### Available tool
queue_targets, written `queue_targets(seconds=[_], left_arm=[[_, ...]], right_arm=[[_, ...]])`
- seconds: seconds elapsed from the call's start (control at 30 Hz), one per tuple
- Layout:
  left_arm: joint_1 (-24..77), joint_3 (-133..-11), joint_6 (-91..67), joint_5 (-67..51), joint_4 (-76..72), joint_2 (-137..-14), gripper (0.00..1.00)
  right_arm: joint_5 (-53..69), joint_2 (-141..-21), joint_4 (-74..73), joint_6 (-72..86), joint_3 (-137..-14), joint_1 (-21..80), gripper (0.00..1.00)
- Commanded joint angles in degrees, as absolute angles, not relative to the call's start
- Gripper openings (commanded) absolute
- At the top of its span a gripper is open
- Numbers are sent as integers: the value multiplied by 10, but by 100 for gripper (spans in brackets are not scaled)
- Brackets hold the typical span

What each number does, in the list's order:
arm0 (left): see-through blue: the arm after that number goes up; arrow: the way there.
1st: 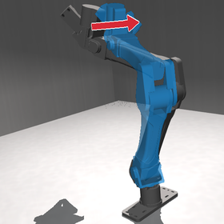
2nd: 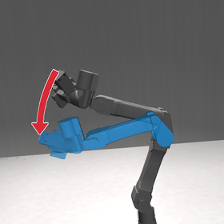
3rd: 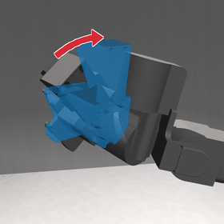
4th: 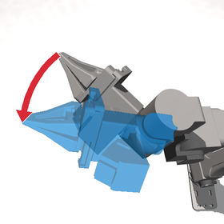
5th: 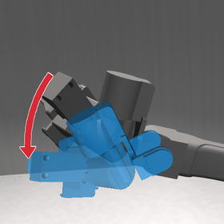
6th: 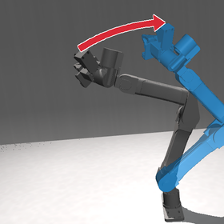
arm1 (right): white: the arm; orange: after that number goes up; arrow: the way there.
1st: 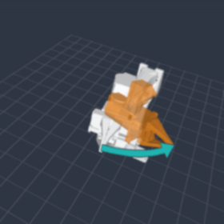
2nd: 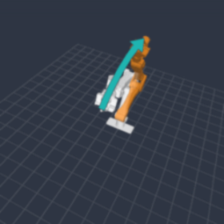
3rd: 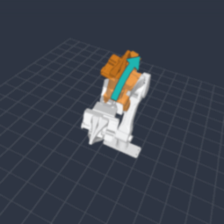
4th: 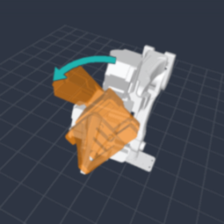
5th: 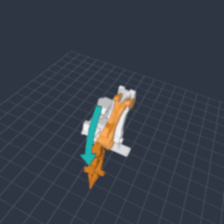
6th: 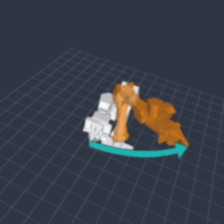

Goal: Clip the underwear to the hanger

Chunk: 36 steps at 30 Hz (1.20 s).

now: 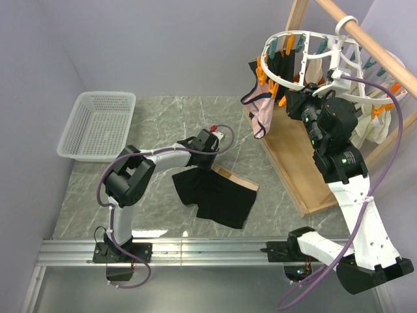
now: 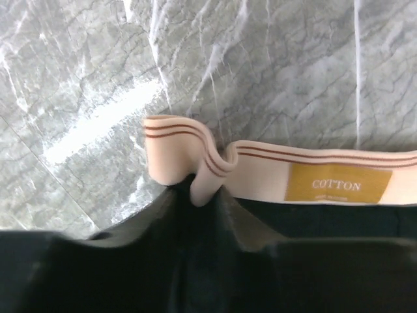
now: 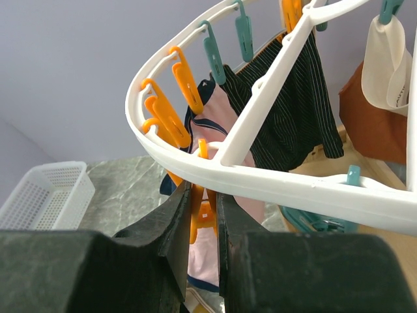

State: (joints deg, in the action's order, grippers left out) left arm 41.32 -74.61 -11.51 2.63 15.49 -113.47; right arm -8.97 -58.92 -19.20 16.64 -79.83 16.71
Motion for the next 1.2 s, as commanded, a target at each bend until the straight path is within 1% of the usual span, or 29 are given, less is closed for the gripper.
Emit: queue_targets(seconds=[0.0, 0.03, 0.07, 0.13, 0.37, 0.43, 0.57, 0.9, 1.17], left_arm=[[424, -722, -110, 10, 198, -1166, 21], [429, -721, -110, 9, 195, -1165, 15], [430, -718, -109, 6, 192, -1156, 4], [433, -698, -108, 4, 156, -1135, 0], [447, -599, -70, -31, -45, -962, 0], [451, -580, -62, -40, -108, -936, 0], [462, -573, -38, -57, -175, -894, 0], [507, -641, -23, -99, -221, -889, 0], [544, -729, -48, -126, -178, -899, 0]], right_arm=[[-74, -581, -191, 162, -791, 168, 0], [-73, -580, -190, 161, -790, 169, 0], [-72, -581, -189, 162, -790, 166, 0], [-73, -580, -189, 163, -790, 167, 0], [-69, -576, -186, 164, -784, 167, 0], [-66, -574, -185, 167, -779, 168, 0], [-62, -572, -184, 170, -776, 167, 0], [-44, -571, -179, 177, -773, 167, 0], [-40, -571, -178, 176, -772, 167, 0]])
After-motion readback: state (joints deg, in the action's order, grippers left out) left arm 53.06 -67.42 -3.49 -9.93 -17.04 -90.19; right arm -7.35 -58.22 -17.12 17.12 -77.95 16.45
